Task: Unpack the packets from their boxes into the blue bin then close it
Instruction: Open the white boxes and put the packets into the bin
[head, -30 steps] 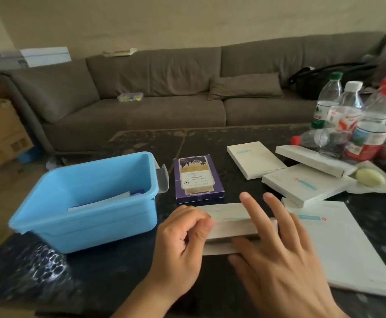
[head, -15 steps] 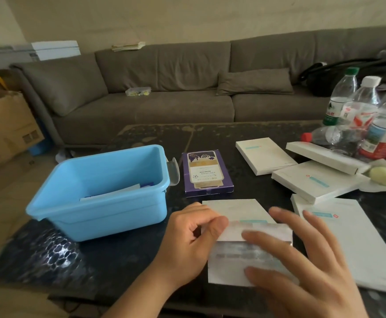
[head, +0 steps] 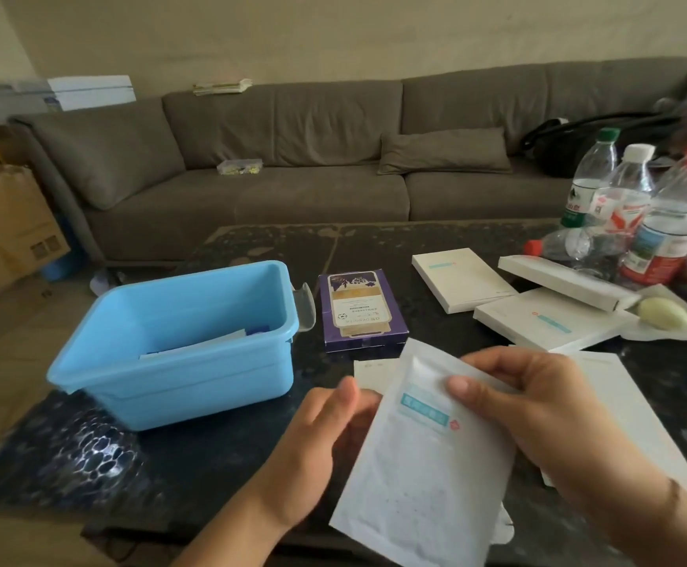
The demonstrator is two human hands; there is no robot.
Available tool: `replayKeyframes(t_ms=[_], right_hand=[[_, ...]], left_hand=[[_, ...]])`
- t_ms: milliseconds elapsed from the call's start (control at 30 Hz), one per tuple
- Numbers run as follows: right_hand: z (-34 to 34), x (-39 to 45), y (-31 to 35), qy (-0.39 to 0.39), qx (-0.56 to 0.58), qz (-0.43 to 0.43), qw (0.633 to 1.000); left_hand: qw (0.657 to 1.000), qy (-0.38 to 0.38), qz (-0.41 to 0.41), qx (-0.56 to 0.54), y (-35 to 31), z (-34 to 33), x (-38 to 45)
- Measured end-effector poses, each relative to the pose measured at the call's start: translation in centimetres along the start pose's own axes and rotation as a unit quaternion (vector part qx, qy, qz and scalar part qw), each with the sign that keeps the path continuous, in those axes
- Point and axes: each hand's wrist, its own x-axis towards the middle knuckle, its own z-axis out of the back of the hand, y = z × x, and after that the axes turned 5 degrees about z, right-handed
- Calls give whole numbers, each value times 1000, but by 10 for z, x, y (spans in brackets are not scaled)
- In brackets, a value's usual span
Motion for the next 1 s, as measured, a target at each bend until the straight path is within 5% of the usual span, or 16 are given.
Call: replayKeyframes(t_ms=[167,233,333,700,867,1000], right_hand=[[-13,15,-16,-38,158,-35,986],[-19,16,-19,21,235,-72,969],[-33,13,-19,118,186,-111,969],[-86,26,11,149,20,-37,988],[-114,65,69,229,-88,23,969],[-156,129,109,175,-219,175,944]], left_hand=[[998,-53,5,14,-7,5,2],[992,-114,-8,-46,-6,9,1],[981,-183,-29,-55,-6,14,-2],[972,-232,-36,28,-4,51,-25],[933,-352,-68,-9,-31,91,-35],[812,-548,-177,93,-29,141,-46]])
